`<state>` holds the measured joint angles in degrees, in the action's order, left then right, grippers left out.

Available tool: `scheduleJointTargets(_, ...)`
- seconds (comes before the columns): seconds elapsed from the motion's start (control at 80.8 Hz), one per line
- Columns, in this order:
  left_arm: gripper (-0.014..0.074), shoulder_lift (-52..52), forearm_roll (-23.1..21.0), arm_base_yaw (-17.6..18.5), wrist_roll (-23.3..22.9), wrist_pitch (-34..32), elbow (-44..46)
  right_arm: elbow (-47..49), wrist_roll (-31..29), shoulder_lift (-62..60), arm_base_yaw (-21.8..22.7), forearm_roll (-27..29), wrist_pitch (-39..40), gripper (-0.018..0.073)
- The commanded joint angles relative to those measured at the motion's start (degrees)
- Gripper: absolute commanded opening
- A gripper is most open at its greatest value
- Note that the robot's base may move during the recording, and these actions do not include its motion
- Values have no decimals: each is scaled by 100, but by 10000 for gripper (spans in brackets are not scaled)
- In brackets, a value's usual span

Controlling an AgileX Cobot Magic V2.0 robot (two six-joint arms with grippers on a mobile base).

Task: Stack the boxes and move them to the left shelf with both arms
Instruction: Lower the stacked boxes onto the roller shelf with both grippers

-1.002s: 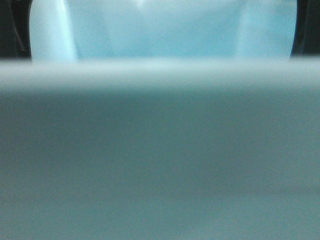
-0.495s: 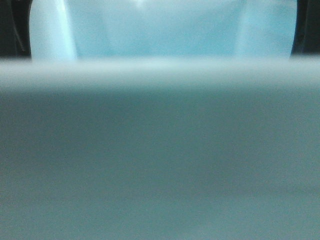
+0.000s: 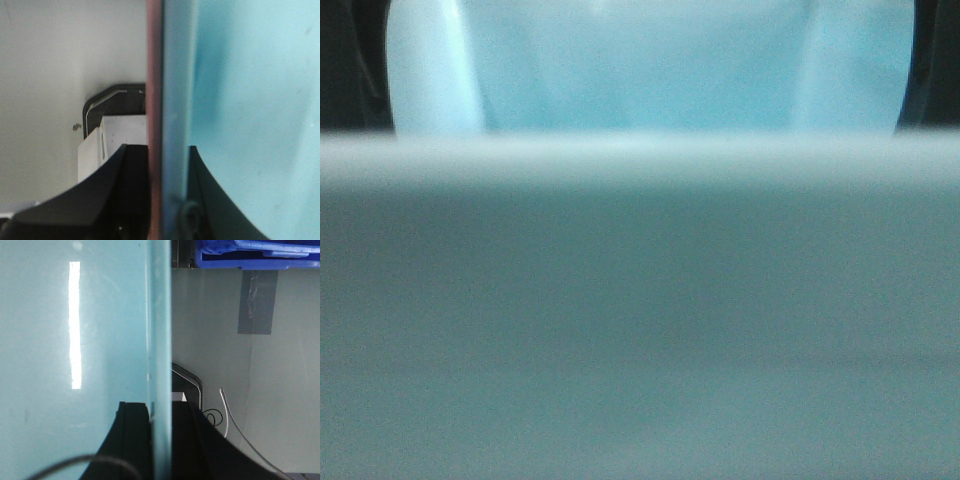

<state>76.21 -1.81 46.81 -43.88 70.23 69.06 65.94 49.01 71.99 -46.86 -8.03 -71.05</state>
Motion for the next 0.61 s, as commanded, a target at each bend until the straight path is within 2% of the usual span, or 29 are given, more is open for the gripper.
scheduleJointTargets(0.0,-7,-95,-22,-96,164,-493,368,228,-194,-158,203,-94,725,57)
scheduleJointTargets(0.198,-7,397,-22,-700,984,-837,1017,474,-1005,227,782,-95,982,57)
scheduleJointTargets(0.396,-7,1219,-32,-1256,1632,-1048,1945,1363,-1662,948,1435,-95,1312,57)
scheduleJointTargets(0.594,-7,2017,-32,-1691,1874,-1363,2911,2668,-2188,1987,1929,-88,1356,57)
